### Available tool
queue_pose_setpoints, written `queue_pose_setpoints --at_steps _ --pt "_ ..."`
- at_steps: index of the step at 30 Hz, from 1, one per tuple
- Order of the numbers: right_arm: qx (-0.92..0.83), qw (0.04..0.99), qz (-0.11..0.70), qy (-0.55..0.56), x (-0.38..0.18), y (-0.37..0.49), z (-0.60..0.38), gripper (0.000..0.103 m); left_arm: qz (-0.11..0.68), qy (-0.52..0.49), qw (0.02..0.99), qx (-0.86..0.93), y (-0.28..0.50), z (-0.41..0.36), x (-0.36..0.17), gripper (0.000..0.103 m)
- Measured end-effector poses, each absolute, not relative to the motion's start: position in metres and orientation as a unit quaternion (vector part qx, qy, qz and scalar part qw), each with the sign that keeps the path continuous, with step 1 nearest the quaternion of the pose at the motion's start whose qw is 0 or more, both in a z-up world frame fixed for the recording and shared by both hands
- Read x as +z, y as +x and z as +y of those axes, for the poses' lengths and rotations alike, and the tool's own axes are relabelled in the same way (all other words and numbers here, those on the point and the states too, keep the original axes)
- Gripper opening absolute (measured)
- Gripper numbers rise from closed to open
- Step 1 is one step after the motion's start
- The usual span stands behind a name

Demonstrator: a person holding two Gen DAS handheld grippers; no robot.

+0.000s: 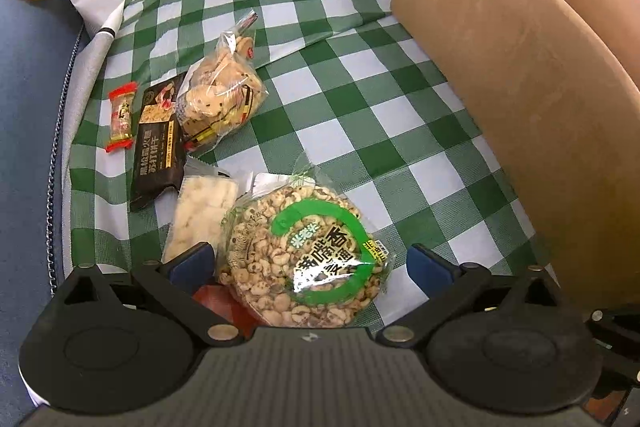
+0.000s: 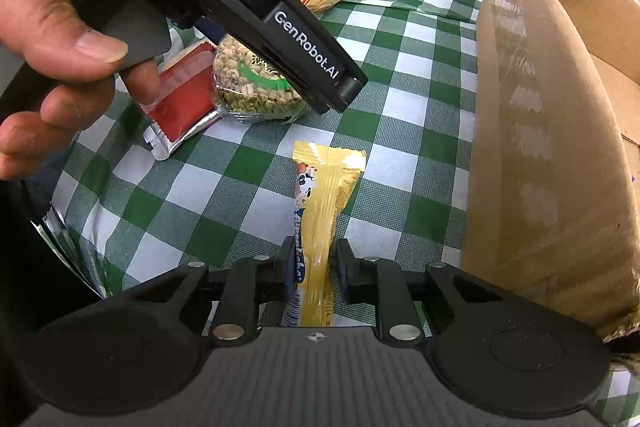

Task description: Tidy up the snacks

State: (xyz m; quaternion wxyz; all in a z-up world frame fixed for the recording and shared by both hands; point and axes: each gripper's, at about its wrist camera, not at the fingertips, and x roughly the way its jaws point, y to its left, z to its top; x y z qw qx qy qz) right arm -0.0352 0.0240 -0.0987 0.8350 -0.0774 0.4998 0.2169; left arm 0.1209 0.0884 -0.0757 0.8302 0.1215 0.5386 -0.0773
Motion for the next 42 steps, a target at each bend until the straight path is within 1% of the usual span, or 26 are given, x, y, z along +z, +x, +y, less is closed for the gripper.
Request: queue_pose_setpoints --at_steps 1,2,3,5,6,14,20,31,34,37,42 --pt "0.217 0.835 0.499 -0.081 -0.099 -0.036 0.025 0.022 0.537 0.122 0.831 -0.075 0.121 0.089 -0.075 0.101" --pt "0.218 0.835 0.497 -0.085 -0.099 -0.037 0.026 0.022 0.536 0.121 0.833 -0.075 0.121 0.09 -0.074 0.097" --pt "0.219 0.836 0.495 -0.09 -0.098 -0.038 0.026 0.021 0.535 0.118 0.833 -0.075 0.121 0.09 -0.074 0.096" --pt "0.22 0.837 0.491 -0.098 -0.099 -0.04 0.027 0.017 0.53 0.113 0.837 -0.076 0.121 0.092 -0.071 0.088" --pt "0.219 0.839 0.488 -0.1 -0.098 -0.04 0.027 0.017 0.526 0.111 0.84 -0.076 0.121 0.093 -0.069 0.086" --pt "0.217 0.853 0.464 -0.098 -0.09 -0.042 0.022 0.015 0.503 0.066 0.858 -0.077 0.119 0.101 -0.052 0.085" --pt "0.219 0.867 0.433 -0.109 -0.079 -0.046 0.023 0.015 0.47 0.01 0.88 -0.067 0.118 0.112 -0.033 0.085" --pt "0.216 0.882 0.401 -0.122 -0.061 -0.056 0.023 0.015 0.426 -0.028 0.903 -0.05 0.103 0.127 -0.01 0.085" --pt "0.222 0.89 0.382 -0.111 -0.043 -0.059 0.018 0.015 0.403 -0.048 0.913 -0.044 0.096 0.132 0.001 0.085" --pt "0.229 0.894 0.379 -0.066 -0.021 -0.053 0.008 0.014 0.378 -0.055 0.924 -0.04 0.089 0.135 0.012 0.085" --pt "0.23 0.912 0.336 -0.059 0.025 -0.049 -0.014 0.014 0.344 -0.071 0.936 -0.03 0.077 0.136 0.027 0.085"
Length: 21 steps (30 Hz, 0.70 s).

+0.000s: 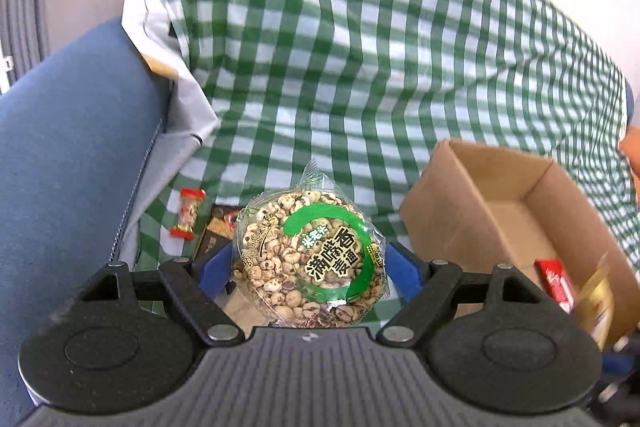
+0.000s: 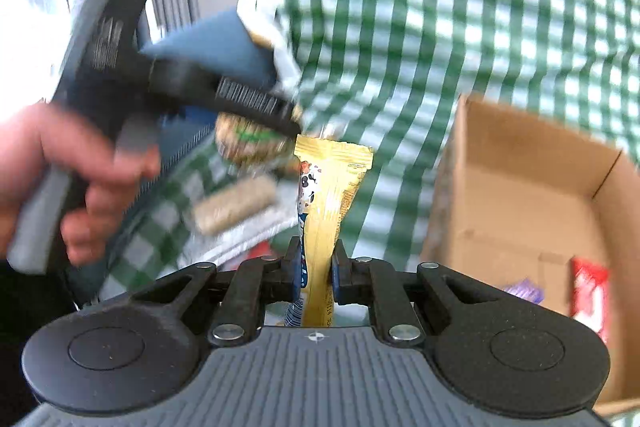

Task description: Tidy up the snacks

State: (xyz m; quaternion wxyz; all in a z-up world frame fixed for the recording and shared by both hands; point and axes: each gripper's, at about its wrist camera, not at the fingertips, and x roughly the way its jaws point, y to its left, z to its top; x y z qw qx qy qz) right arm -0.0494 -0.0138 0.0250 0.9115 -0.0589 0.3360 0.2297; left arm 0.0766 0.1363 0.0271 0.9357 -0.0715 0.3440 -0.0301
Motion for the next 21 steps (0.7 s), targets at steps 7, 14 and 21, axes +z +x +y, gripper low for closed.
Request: queue_pose_setpoints --at_steps 7,14,21 --pt "0.208 0.937 0.277 -0.048 0.062 -0.043 -0.076 0.014 0.32 -0.074 0.943 -0.048 0.061 0.116 0.038 0.085" --pt "0.146 0.955 0.258 0.01 0.044 -0.039 -0.149 0.014 0.279 -0.033 0.957 -0.073 0.046 0.076 0.044 0.085" --pt "0.098 0.96 0.263 0.016 0.035 -0.042 -0.188 0.014 0.221 -0.027 0.97 -0.096 0.032 0.039 0.049 0.085"
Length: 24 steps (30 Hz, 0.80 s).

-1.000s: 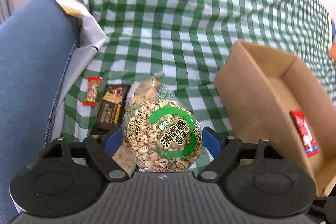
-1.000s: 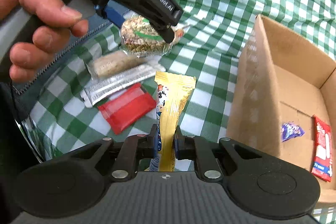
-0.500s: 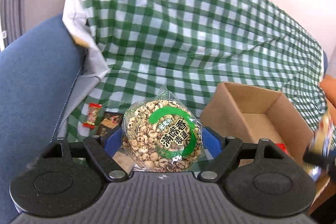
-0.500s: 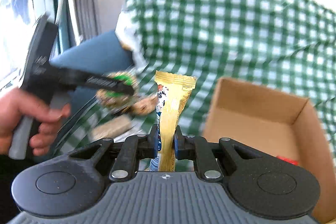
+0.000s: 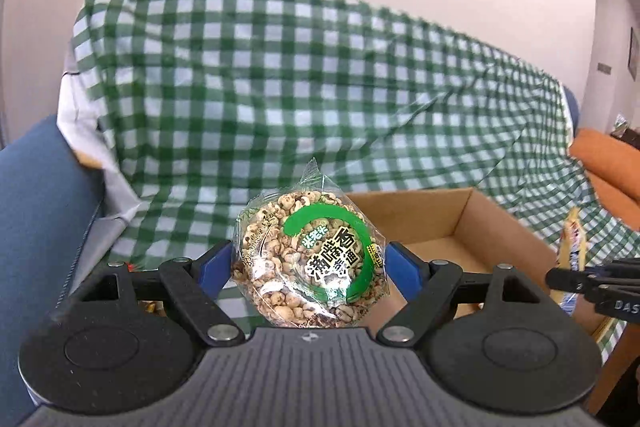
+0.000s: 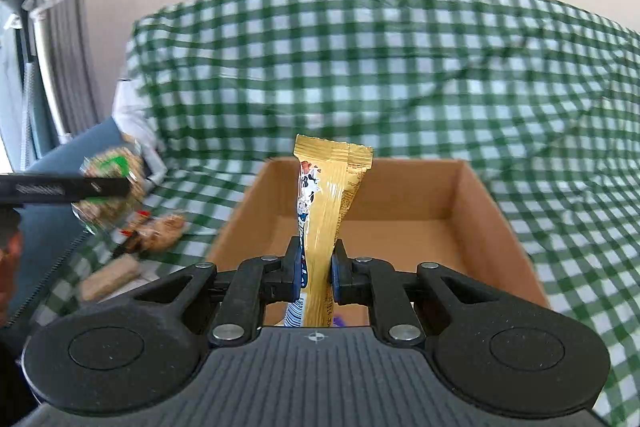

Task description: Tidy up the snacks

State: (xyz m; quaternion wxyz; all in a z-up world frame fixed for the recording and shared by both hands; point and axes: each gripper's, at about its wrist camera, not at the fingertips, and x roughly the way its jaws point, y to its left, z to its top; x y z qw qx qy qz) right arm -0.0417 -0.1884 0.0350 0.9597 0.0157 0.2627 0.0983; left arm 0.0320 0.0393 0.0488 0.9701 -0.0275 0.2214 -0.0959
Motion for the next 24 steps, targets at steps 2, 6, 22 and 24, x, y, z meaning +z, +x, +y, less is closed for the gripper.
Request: queue_pose_setpoints --at_steps 2,6,22,24 --pt "0.086 0.961 0.263 0.017 0.034 -0.045 -0.196 0.014 0.215 -0.027 0.971 -0.102 0.029 0.029 0.048 0.085" --pt "0.063 0.965 0.256 0.019 0.034 -0.045 -0.202 0.014 0.207 -0.023 0.971 -0.117 0.027 0.013 0.046 0.085" --pt "0.009 0.972 0.235 0.017 0.034 -0.04 -0.2 0.014 0.187 -0.02 0.972 -0.141 0.018 -0.003 0.046 0.085" --pt "0.006 0.972 0.235 0.015 0.034 -0.04 -0.2 0.014 0.186 -0.023 0.972 -0.142 0.019 -0.004 0.047 0.085"
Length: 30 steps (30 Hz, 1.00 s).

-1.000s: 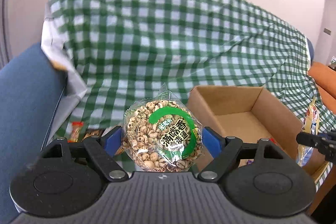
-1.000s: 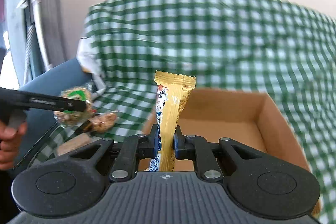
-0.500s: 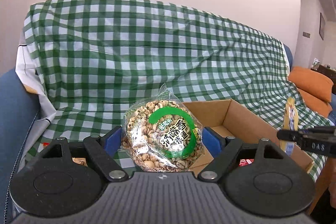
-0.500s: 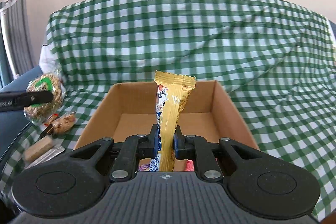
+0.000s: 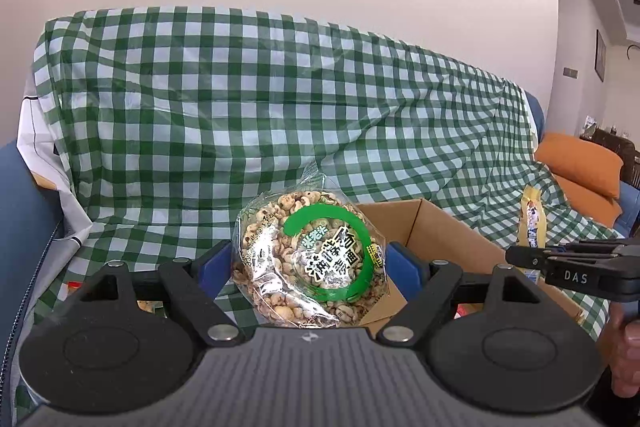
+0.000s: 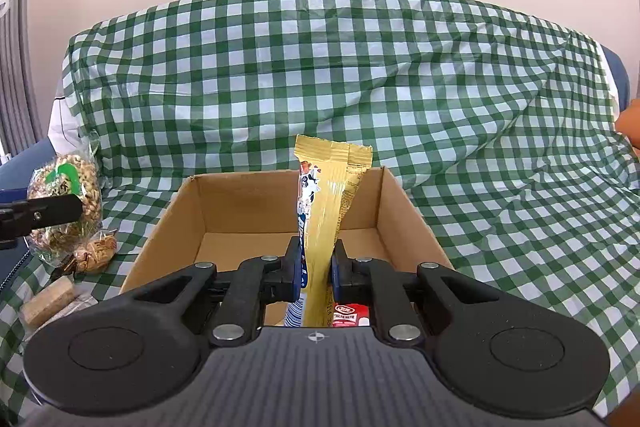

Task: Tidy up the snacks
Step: 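Open the left tool while the right tool opens, dropping both snacks into the box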

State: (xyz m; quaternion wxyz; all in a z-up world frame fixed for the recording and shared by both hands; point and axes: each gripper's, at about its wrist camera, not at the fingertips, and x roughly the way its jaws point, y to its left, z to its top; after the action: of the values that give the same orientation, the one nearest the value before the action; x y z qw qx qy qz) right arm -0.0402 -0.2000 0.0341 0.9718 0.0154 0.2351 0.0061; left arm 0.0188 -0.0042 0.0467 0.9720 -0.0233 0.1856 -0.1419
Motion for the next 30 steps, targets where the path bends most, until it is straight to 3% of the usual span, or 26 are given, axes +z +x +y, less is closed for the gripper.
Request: queue_pose_setpoints --at_steps 30 --pt "-0.01 0.97 0.245 0.006 0.031 -0.034 -0.201 0.014 0.18 -0.025 0.968 -0.174 0.016 -0.031 0.045 0.086"
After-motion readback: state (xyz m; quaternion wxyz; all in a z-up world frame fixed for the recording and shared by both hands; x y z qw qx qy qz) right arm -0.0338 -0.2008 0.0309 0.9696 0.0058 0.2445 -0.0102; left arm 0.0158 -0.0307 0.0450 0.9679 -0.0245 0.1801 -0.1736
